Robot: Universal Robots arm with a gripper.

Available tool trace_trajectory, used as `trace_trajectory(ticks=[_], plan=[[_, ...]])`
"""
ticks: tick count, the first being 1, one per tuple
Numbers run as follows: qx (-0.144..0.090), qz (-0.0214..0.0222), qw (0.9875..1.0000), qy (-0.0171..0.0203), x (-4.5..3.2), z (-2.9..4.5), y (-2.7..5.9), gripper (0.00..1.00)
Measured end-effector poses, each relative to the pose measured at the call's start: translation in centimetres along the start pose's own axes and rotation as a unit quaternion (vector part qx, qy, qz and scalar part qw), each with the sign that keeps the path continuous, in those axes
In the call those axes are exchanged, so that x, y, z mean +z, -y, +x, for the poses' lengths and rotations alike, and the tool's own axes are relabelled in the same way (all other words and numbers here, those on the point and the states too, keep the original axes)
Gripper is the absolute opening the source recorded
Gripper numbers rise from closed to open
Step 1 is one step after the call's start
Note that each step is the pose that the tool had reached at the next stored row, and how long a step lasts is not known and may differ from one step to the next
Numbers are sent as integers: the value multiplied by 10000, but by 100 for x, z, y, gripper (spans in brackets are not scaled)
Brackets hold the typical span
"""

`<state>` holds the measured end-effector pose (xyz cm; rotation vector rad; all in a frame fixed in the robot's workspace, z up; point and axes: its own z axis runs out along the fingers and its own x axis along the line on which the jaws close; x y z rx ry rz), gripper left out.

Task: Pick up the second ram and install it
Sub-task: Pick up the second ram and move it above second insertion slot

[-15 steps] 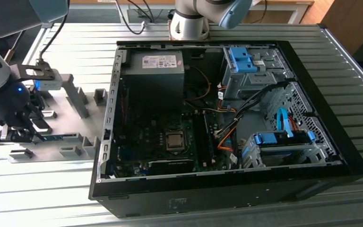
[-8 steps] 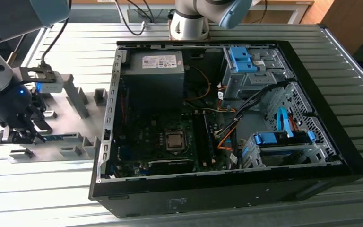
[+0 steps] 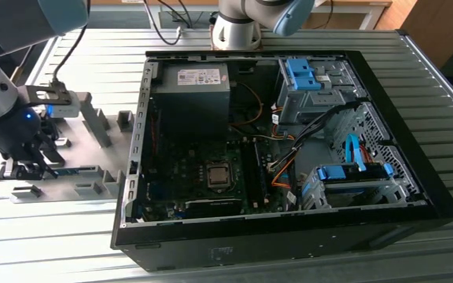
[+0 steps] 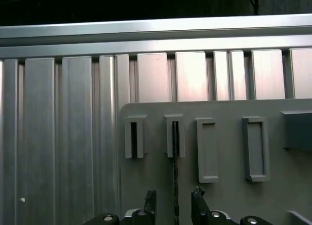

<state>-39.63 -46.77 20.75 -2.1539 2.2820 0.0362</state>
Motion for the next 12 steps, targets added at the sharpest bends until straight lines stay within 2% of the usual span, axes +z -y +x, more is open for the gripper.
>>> trace_trajectory(ticks=[12], plan=[[28, -6, 10000, 1, 32, -7, -1, 42]])
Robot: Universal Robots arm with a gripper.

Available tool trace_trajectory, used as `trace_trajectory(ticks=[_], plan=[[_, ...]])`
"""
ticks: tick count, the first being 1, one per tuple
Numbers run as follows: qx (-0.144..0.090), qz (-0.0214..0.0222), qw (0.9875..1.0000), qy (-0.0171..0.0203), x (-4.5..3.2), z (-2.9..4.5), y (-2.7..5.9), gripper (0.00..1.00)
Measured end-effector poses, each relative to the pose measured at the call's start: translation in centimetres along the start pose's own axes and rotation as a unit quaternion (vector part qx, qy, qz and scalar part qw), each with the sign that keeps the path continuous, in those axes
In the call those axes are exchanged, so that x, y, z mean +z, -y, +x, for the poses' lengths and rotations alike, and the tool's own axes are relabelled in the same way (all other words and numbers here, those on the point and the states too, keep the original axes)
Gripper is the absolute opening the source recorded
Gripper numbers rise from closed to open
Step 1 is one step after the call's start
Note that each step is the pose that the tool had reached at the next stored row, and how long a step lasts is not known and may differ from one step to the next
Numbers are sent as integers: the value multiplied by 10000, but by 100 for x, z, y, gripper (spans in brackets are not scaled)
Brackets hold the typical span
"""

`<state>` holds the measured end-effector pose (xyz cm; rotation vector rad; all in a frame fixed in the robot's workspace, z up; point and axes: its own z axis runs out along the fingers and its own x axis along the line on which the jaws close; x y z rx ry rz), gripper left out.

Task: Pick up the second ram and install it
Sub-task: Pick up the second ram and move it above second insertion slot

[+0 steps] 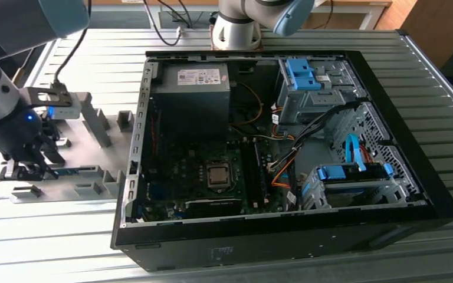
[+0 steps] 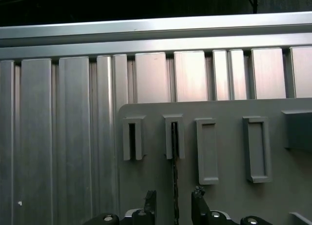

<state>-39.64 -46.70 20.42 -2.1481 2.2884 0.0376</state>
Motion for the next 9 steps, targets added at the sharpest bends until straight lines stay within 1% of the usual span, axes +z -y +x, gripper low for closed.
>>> trace_trajectory(ticks=[6, 9], plan=[[0, -1, 10000, -1, 43, -1, 0, 42], [0, -3, 10000, -2, 46, -1, 0, 42]])
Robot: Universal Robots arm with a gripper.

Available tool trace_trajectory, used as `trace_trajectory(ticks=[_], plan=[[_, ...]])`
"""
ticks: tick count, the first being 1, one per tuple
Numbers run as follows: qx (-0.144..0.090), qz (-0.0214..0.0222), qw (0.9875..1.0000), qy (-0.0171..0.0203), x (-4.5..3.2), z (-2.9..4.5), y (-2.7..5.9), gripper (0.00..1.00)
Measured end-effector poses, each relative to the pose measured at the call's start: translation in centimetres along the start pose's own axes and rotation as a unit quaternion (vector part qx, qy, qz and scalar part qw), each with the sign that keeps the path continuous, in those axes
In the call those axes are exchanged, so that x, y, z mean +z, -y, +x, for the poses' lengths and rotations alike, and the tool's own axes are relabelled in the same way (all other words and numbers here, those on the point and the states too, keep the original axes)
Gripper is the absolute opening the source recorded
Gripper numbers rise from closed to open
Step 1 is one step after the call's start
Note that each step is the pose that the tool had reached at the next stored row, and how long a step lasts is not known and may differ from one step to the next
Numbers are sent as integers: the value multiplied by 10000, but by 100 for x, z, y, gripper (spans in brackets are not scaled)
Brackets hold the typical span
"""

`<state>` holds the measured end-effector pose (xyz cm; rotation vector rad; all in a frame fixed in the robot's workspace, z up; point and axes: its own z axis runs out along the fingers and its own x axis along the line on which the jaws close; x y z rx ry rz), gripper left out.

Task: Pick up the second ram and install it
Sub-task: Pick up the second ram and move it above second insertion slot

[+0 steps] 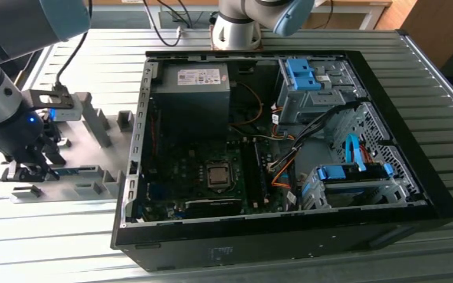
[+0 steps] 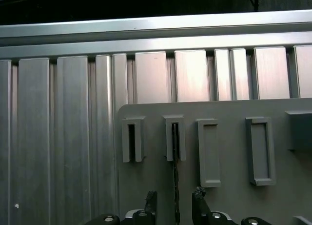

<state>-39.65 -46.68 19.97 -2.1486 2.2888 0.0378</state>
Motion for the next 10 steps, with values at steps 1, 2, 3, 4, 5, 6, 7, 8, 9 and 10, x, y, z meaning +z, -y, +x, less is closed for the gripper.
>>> trace_trajectory(ticks=[1, 2, 3, 4, 5, 6, 7, 8, 9, 10], plan=[[0, 1, 10000, 1, 1, 0, 0, 42], [0, 1, 10000, 1, 2, 0, 0, 42], [0, 1, 10000, 1, 2, 0, 0, 42], [0, 1, 10000, 1, 2, 0, 0, 40], [0, 1, 10000, 1, 3, 0, 0, 40], [0, 1, 10000, 1, 5, 0, 0, 33], [0, 2, 10000, 2, 9, 0, 1, 33], [0, 2, 10000, 2, 15, 0, 1, 33], [0, 1, 10000, 1, 19, 0, 0, 33], [0, 1, 10000, 1, 23, 0, -2, 33]])
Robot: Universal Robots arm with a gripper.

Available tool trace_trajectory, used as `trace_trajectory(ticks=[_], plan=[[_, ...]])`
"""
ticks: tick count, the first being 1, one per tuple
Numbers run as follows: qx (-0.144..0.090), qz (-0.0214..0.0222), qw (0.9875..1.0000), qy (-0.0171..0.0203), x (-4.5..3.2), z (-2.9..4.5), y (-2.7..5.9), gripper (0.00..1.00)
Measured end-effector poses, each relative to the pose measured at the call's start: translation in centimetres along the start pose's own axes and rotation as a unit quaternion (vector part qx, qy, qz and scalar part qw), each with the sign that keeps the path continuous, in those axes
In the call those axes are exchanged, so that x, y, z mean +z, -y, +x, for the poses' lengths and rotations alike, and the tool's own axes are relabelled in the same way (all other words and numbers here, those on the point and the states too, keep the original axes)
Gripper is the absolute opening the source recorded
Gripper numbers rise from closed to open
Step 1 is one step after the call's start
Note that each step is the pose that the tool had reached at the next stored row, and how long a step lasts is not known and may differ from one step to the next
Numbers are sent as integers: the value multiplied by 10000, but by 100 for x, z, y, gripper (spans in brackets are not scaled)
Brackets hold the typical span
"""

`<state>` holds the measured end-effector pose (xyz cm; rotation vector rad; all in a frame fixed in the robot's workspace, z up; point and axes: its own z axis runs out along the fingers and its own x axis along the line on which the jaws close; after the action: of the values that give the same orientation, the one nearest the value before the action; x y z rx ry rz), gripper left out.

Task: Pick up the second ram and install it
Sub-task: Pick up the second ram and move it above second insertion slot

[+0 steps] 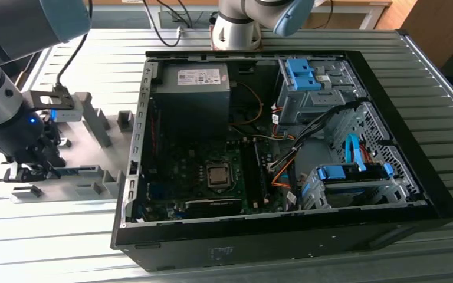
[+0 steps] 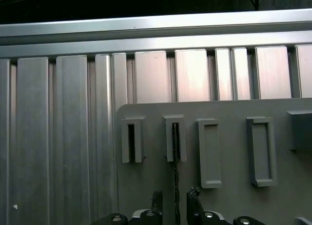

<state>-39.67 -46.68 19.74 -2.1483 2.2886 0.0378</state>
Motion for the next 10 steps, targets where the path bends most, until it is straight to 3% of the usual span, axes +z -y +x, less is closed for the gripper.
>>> trace_trajectory(ticks=[10], plan=[[0, 0, 10000, 0, 14, 0, -11, 33]])
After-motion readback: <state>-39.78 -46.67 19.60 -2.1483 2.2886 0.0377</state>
